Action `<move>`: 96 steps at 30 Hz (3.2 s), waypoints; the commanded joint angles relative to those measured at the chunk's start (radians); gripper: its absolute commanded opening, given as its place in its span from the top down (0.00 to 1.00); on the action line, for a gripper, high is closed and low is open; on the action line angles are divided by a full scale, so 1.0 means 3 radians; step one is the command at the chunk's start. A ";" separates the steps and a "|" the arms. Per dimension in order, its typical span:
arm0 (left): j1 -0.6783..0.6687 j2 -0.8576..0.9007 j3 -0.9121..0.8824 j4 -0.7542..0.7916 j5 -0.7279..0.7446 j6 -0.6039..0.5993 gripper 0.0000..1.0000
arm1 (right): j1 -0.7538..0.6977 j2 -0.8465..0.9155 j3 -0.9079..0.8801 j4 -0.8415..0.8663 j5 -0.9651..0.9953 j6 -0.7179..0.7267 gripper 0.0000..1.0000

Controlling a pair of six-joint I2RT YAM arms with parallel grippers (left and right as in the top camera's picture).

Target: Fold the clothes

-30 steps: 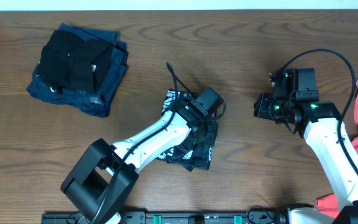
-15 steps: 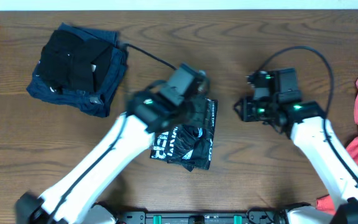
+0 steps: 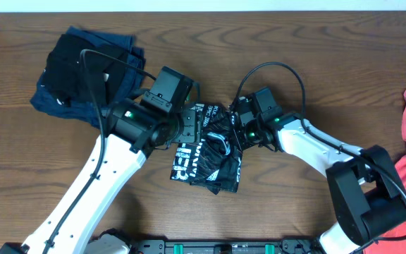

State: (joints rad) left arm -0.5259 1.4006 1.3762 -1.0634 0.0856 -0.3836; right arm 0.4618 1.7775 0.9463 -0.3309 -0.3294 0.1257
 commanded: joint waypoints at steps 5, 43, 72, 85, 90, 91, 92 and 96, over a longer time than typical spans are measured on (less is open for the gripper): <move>0.0011 0.0331 -0.0168 -0.0020 -0.0055 0.0080 0.29 | -0.0123 -0.0095 0.0042 0.0188 0.0586 0.0117 0.99; 0.0014 0.1443 -0.0234 0.0158 0.0123 0.0182 0.31 | -0.0018 -0.0496 0.0029 -0.0731 -0.0361 -0.0094 0.99; 0.0715 0.1303 -0.0233 0.0070 0.0977 0.0718 0.30 | 0.0028 -0.0535 0.0013 -0.0594 -0.0413 -0.0192 0.99; 0.0713 0.1303 -0.0234 0.0230 0.0977 0.0717 0.29 | -0.0076 -0.1059 0.0011 -0.1642 0.0699 -0.0148 0.57; 0.0707 0.1305 -0.0247 0.0237 0.0977 0.0716 0.29 | -0.0083 -0.1059 0.0011 -0.1358 0.0771 -0.0010 0.65; 0.0707 0.1305 -0.0261 0.0247 0.0978 0.0716 0.29 | -0.0083 -0.1059 0.0011 -0.1191 0.0730 0.0033 0.68; 0.0707 0.1305 -0.0273 0.0254 0.0977 0.0716 0.29 | -0.0083 -0.1057 0.0011 -0.1078 0.0697 0.0081 0.73; 0.0708 0.1305 -0.0336 0.0299 0.0975 0.0716 0.24 | -0.0058 -0.0933 0.0011 -0.0579 0.0409 0.0359 0.70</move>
State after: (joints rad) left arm -0.3122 1.8118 1.2934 -0.9737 0.3679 -0.1791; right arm 0.4416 1.4658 0.9470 -0.5442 -0.1501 0.1593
